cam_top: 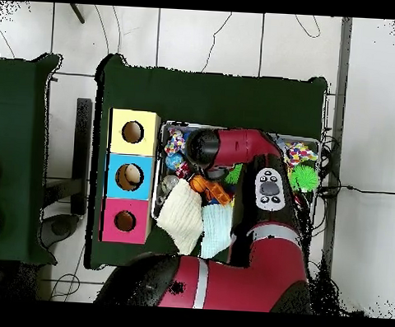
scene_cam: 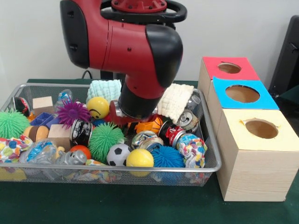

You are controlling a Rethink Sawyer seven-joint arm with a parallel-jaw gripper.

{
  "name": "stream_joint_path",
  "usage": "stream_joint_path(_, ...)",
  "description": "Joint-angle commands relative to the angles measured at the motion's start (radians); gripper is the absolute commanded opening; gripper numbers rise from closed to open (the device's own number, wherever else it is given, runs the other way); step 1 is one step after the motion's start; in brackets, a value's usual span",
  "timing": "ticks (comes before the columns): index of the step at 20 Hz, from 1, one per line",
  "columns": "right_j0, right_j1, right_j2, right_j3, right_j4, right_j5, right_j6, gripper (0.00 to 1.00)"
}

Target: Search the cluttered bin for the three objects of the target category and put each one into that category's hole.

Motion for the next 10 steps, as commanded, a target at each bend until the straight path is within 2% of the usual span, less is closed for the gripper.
stream_joint_path(1, 0.004, -0.057, 0.002, 0.071, 0.044, -0.042, 0.178, 0.0)
stream_joint_path(10, 0.016, -0.065, -0.008, 0.09, 0.044, -0.099, 0.194, 0.0)
